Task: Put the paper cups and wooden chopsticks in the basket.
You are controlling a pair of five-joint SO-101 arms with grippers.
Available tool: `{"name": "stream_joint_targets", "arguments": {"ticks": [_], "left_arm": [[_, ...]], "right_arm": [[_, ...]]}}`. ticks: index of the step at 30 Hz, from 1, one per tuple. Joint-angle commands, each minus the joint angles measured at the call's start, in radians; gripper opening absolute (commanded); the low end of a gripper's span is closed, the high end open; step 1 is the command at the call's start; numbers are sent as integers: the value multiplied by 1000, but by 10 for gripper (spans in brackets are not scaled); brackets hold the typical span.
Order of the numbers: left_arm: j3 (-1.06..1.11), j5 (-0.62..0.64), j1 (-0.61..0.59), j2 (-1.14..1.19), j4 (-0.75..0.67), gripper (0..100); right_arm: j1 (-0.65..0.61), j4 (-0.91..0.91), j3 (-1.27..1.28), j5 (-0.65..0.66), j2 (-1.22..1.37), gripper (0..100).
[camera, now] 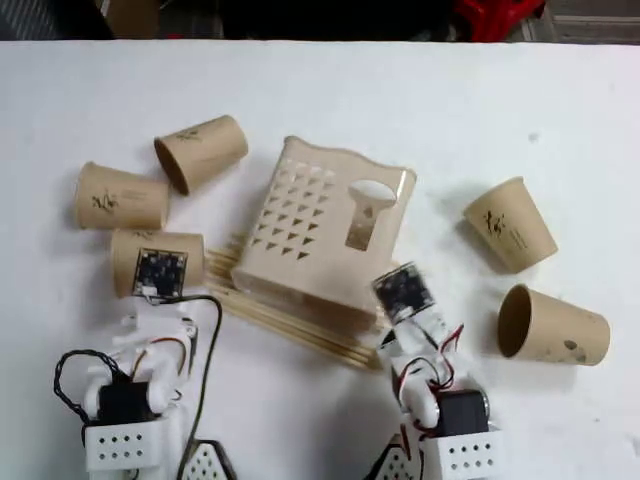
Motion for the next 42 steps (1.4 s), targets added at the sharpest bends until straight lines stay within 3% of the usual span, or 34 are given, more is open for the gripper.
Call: {"name": "stream_joint_targets", "arguments": {"ticks": [1, 4, 6, 11, 18, 22, 27, 30, 35, 42], "left_arm": [[-3, 2, 10, -1, 0, 76], [-3, 2, 10, -1, 0, 76], [-3, 2, 10, -1, 0, 76], [-3, 2, 10, -1, 0, 76], [-3, 2, 10, -1, 2, 76], [-3, 2, 10, -1, 2, 76], [-3, 2, 10, -1, 2, 76], [-3, 2, 10, -1, 2, 76], [-3, 2, 10, -1, 2, 76], [-3, 2, 10, -1, 3, 76]], "right_arm": [[16, -33, 8, 353, -7, 18], [51, -42, -35, 629, -7, 17], [68, -77, -89, 641, -7, 17], [168, -151, -278, 457, -1, 18], [104, -127, -496, 296, 87, 18], [93, -131, -692, 195, 389, 42], [90, -99, -1036, -5, 895, 218], [24, -5, -1244, -68, 1173, 293], [-128, 148, -1537, -133, 1532, 265], [-139, 165, -1746, -328, 1811, 233]]}}
